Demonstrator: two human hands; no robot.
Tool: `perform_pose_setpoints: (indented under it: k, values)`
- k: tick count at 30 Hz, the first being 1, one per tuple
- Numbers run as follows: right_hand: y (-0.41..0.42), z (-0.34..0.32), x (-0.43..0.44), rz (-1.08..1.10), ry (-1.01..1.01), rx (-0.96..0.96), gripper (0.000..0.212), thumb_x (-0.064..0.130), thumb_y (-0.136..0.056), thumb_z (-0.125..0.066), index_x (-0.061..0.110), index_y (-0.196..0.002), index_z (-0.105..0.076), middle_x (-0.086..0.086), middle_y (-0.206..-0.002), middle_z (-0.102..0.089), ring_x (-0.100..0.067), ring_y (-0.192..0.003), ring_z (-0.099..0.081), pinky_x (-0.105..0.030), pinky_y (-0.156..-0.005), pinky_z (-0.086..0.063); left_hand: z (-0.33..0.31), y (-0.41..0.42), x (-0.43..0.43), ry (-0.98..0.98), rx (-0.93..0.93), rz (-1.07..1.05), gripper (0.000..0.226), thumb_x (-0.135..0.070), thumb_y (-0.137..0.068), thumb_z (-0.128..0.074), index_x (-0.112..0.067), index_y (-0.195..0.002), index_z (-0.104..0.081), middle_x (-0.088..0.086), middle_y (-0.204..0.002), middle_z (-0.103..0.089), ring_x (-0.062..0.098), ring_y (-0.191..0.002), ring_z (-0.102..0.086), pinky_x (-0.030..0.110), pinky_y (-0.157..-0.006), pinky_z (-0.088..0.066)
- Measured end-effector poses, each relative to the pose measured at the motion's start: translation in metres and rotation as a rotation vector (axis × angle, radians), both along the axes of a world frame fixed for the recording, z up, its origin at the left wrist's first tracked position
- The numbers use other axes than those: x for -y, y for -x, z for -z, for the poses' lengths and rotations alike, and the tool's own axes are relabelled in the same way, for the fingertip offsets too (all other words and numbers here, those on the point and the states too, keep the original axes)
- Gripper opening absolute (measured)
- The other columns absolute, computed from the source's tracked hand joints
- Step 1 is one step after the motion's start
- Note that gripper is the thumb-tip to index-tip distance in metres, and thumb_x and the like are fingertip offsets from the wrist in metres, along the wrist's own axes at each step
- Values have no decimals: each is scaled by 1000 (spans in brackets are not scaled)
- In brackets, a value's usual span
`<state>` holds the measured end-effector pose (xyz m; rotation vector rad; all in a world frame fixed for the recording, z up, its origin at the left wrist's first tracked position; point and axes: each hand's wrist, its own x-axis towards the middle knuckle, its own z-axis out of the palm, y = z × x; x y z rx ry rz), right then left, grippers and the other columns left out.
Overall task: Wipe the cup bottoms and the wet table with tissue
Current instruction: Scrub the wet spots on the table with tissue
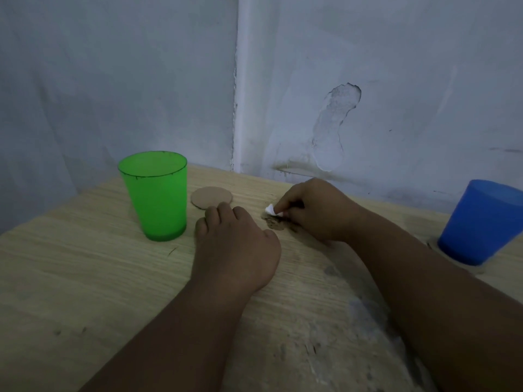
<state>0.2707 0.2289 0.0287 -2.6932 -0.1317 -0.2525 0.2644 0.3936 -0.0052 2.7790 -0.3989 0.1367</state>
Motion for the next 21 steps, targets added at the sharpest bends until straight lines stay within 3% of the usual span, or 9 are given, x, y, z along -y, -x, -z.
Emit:
perform_pose_setpoints:
  k: [4,6,12,15,18,21]
  values:
    - [1,-14,-1,171,-572,-154,18,-1,-87,-63,12,-91,-75,1,-82,-69,-8,-69,-61,-18,-55,-46,0,0,0,-4,-3,3,51,-43,-96,-34,-9,-132,-46,12,-147,-37,30,-135,-31,45,-113,-24]
    - [-1,-19,-2,223,-686,-261,17,-3,-87,-60,8,-92,-72,-6,-78,-67,-13,-62,-58,-24,-51,-43,0,0,0,-4,-2,6,51,-44,-96,-33,-10,-132,-47,12,-147,-37,30,-135,-31,45,-113,-24]
    - [-7,-22,-3,361,-498,-364,22,-2,-85,-62,14,-89,-76,-7,-76,-67,-14,-58,-54,-24,-48,-39,1,-1,-1,-1,-1,14,50,-43,-96,-32,-10,-132,-46,12,-146,-38,30,-134,-31,45,-113,-24]
    - [-10,-20,-3,432,-464,-310,20,-4,-85,-61,8,-88,-77,-11,-74,-66,-15,-58,-53,-25,-52,-42,1,-1,-1,-6,-3,15,49,-43,-96,-32,-11,-130,-47,12,-146,-38,30,-134,-31,45,-112,-25]
    - [-15,-16,-1,458,-367,-248,26,-2,-81,-62,-7,-105,-71,-15,-77,-59,-20,-66,-52,-29,-61,-42,0,0,-1,-12,-7,18,47,-43,-97,-31,-11,-128,-48,13,-143,-39,30,-132,-32,45,-111,-25]
    - [-15,-15,-3,396,-205,-176,21,6,-83,-65,4,-101,-76,-8,-80,-67,-15,-66,-60,-24,-57,-49,0,0,-2,-10,-18,18,46,-42,-97,-31,-12,-128,-47,13,-144,-38,31,-133,-31,45,-112,-24]
